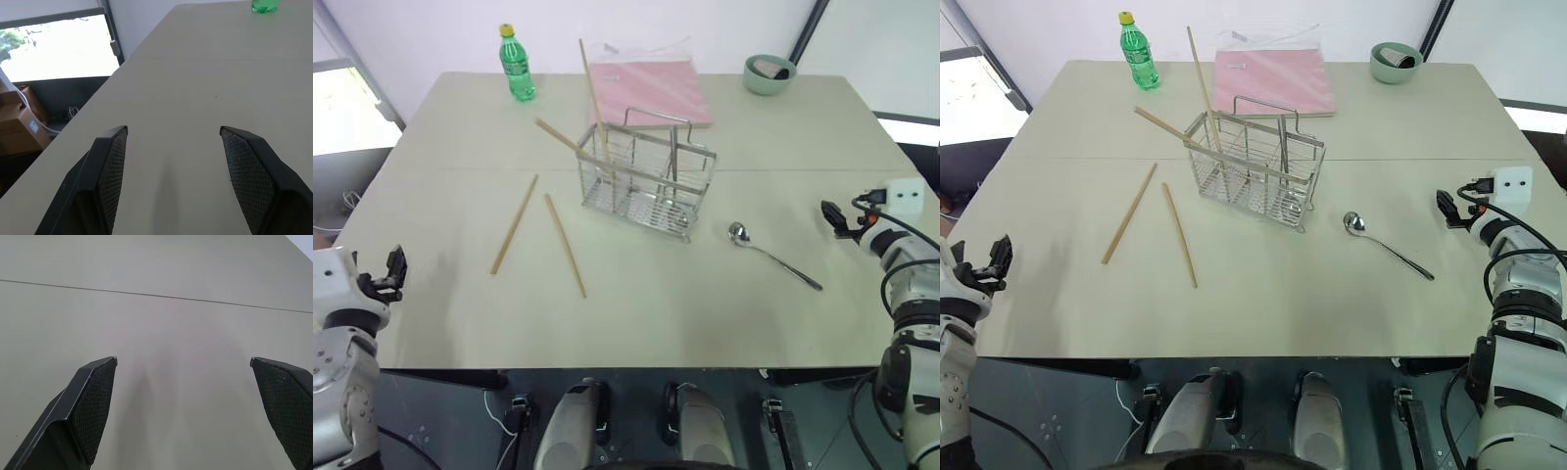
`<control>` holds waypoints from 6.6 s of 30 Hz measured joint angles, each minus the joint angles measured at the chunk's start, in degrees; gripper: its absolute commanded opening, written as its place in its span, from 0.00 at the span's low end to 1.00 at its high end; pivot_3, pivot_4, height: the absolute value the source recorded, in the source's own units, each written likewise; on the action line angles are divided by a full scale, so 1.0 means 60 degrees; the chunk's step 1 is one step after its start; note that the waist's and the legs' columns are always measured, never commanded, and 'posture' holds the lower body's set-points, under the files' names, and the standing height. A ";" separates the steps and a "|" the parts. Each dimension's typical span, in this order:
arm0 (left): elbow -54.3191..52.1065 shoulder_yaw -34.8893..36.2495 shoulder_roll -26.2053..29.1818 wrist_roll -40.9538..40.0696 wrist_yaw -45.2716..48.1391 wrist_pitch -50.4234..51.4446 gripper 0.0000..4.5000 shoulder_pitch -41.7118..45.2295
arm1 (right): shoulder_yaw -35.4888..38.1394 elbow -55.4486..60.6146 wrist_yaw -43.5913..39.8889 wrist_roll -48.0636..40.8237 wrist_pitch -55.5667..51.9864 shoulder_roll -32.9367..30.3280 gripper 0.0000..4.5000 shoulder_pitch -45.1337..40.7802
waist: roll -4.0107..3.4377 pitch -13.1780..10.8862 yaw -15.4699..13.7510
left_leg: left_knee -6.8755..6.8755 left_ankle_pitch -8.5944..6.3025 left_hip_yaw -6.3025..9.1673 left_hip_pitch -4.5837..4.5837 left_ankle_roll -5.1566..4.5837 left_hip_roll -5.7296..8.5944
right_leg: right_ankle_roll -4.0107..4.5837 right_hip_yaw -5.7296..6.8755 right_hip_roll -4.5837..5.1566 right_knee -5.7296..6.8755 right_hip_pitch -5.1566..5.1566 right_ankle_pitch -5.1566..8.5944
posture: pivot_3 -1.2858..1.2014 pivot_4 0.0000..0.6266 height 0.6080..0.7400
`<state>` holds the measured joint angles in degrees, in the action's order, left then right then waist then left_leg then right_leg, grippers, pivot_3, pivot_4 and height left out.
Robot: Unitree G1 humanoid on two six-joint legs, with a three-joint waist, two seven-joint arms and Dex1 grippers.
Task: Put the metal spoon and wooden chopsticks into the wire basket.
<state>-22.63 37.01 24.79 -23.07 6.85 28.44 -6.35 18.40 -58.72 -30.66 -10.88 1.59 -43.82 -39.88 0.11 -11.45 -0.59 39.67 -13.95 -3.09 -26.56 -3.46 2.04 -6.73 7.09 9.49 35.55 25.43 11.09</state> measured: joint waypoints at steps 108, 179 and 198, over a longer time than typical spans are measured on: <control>-0.1603 -0.3421 0.4355 -0.7075 0.3424 0.3452 0.71 0.5483 | 0.0348 0.5391 -0.1354 -0.3833 -0.7052 0.3915 0.01 -0.4708 | -0.0056 -0.0034 0.0006 | -0.0003 0.0080 0.0002 0.0019 0.0074 0.0007 | 0.0004 -0.0018 -0.0040 0.0090 0.0012 -0.0003 | 0.52 0.24 0.59; 1.2098 -0.7924 0.2066 0.0796 0.4286 0.3551 0.71 1.1583 | 0.0131 1.2096 -0.4196 -0.7554 -0.9363 -0.0335 0.99 0.1331 | -0.0008 -0.0041 -0.0040 | -0.0049 0.0086 -0.0027 0.0004 0.0094 0.0018 | 0.0006 -0.0023 0.0006 0.0079 0.0056 -0.0009 | 0.52 0.24 0.59; 1.4579 -0.7061 0.1473 0.2968 0.4413 0.0974 0.03 1.2262 | 0.0164 1.2351 -0.3967 -0.7811 -0.9359 -0.0693 1.00 0.1598 | 0.0000 -0.0035 -0.0039 | -0.0044 0.0061 -0.0006 0.0016 0.0043 0.0018 | 0.0009 0.0000 0.0020 0.0083 0.0033 -0.0014 | 0.52 0.24 0.59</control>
<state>64.85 -5.36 33.63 -5.27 33.32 34.29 67.22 19.39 15.38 -54.47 -57.75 -54.56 -47.98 -30.30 0.11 -11.66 -0.82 39.40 -13.58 -3.13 -26.47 -3.20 2.15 -6.67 7.09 9.61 36.05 25.62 11.01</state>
